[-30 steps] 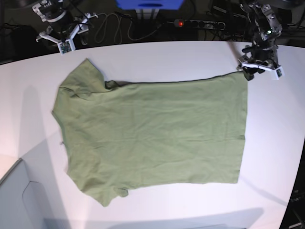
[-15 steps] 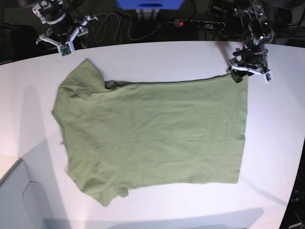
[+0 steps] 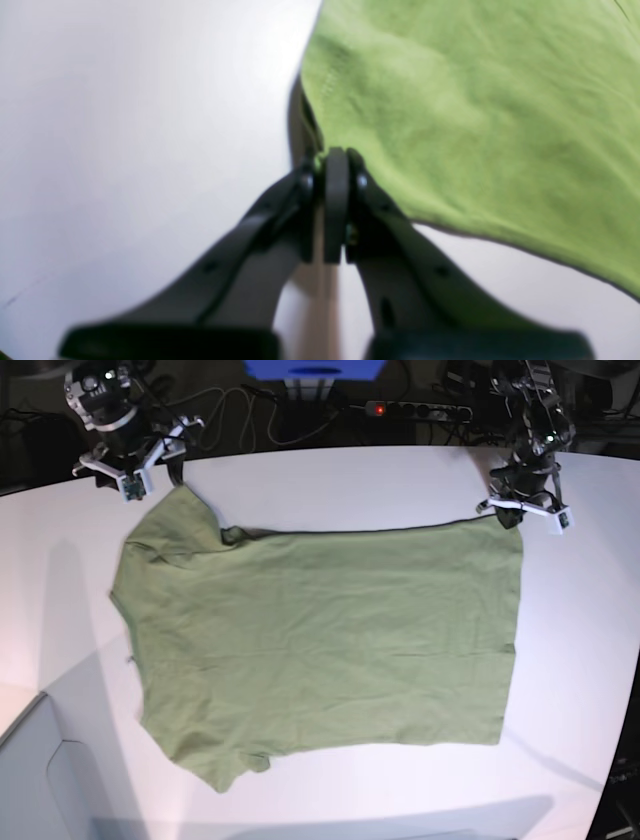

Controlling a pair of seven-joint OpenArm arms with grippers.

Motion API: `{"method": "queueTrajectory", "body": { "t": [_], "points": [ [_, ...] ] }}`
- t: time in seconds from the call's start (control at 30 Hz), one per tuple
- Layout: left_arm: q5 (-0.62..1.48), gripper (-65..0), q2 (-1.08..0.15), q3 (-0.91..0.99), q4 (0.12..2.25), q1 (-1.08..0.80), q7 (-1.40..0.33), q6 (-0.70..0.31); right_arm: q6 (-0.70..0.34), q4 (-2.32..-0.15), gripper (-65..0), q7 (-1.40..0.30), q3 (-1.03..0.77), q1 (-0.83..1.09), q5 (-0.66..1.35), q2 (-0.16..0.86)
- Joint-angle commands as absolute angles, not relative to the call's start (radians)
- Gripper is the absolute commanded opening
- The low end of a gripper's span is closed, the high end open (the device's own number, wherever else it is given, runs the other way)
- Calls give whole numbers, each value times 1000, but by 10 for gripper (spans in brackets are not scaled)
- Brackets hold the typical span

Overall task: Fold the T-shirt properly
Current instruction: 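Move both grippers down to the shirt's shoulder corners and grasp them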

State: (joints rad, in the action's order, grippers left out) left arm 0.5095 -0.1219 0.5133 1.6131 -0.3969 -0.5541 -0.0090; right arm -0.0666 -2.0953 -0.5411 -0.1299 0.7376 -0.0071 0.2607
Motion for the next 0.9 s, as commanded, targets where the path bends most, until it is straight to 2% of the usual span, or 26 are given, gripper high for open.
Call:
{"method": "queueTrajectory", "body": {
  "t": [0.0, 0.1, 0.4, 0.5, 0.87],
  "points": [
    [503, -650, -128, 516, 1624, -409, -579, -2, -77, -2101, -265, -526, -133, 736, -10, 266],
    [504, -650, -128, 516, 1624, -409, -579, -2, -77, -2077, -242, -526, -119, 707, -8, 266],
    [504, -650, -128, 516, 1624, -410, -579, -2, -76, -1946, -244, -522, -5, 613, -10, 265],
    [504, -650, -128, 516, 1624, -410, -579, -2, -74, -1922, -244, -522, -4, 590, -12, 240],
    [501, -650, -128, 518, 1621, -414, -579, -2, -74, -1804, -245, -519, -2, 545, -12, 248]
  ]
}}
